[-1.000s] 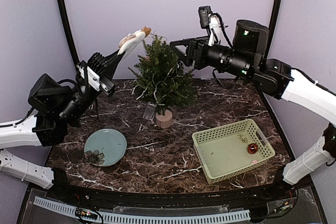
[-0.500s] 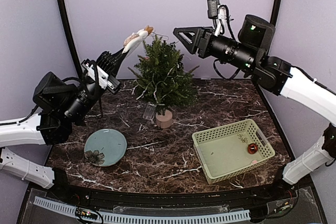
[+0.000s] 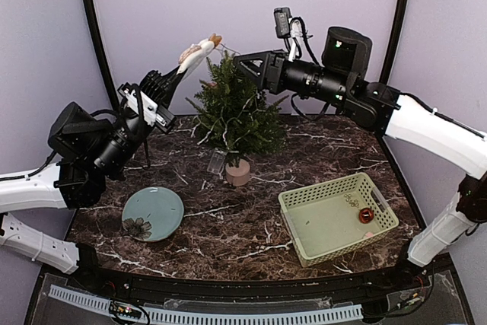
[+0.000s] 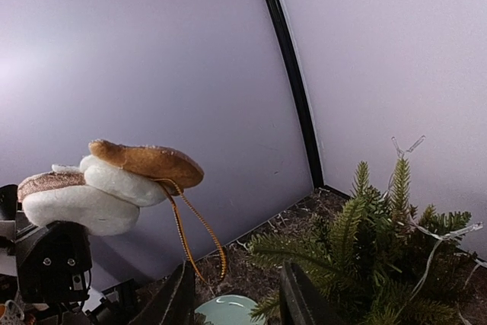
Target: Decorate the small christmas tree
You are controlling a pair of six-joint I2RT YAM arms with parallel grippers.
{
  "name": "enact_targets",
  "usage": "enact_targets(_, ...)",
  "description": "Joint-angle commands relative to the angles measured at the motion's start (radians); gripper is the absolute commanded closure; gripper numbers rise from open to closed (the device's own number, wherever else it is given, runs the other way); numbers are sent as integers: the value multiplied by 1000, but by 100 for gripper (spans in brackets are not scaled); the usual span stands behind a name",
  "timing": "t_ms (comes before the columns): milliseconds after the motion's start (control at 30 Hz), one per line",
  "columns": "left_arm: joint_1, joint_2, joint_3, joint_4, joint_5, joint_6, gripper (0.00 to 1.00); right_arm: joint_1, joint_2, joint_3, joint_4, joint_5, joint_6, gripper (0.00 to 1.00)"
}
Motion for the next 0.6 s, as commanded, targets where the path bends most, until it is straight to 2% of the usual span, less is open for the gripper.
enact_targets(0,10,-6,24,39,-2,-5,100,-4,-6,40,54,-40,5,52)
enact_targets(167,18,-6,15,36,2,-15,100,-4,-14,25,82,-51,2,58)
enact_targets(300,22,-5,11,31,4,-20,100,-6,-11,29,91,-50,2,57)
enact_targets(400,23,-6,10,28,6,-24,100,-6,-15,21,111,-46,9,51)
enact_targets(567,24,-6,8,27,11,-31,100,-11,-6,25,111,-46,14,61)
